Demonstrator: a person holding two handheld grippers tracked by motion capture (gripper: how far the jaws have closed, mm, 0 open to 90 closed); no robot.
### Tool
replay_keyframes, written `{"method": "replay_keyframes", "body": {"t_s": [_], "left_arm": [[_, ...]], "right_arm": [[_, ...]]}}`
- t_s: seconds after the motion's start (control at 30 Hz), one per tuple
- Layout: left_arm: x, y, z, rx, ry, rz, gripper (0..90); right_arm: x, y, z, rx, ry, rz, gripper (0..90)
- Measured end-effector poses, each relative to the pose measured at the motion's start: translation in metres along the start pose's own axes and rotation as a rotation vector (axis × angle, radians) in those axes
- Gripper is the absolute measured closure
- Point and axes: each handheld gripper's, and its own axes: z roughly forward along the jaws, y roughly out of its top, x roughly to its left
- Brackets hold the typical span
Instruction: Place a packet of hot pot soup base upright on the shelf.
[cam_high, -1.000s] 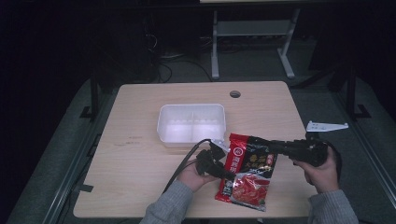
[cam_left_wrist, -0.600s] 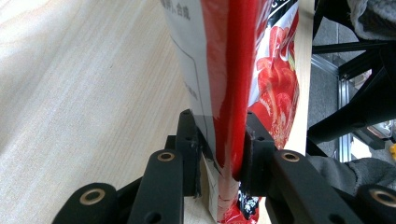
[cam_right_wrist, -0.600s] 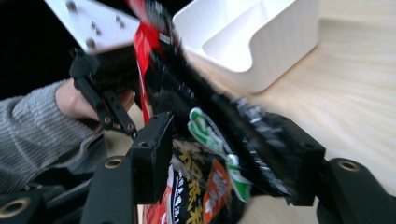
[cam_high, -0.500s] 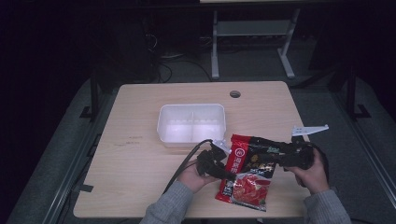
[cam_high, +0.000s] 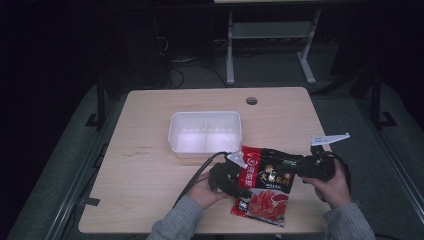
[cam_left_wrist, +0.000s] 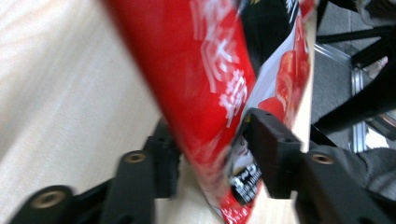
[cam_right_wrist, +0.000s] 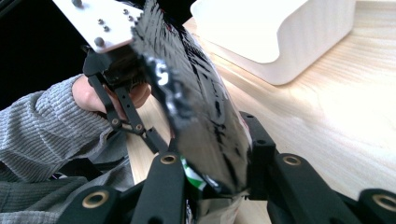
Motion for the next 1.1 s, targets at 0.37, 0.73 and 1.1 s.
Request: {"method": "replay_keyframes", "body": {"t_s": [0.37, 0.73, 1.1], "left_arm": [[-0.005, -0.031, -0.024, 0.023, 0.090, 0.026, 41.4], [-0.001, -0.071, -0.046, 0.016, 0.145, -0.012, 37.7], [-0.002, -0.101, -0.063, 0.029, 0.188, -0.036, 36.4]], "right_arm": [[0.015, 0.006, -0.006, -0.004, -0.030, -0.025, 74.1], [0.032, 0.022, -0.002, 0.008, -0.066, -0.057, 74.1], [0.044, 0.043, 0.002, 0.014, -0.097, -0.081, 74.0]]}}
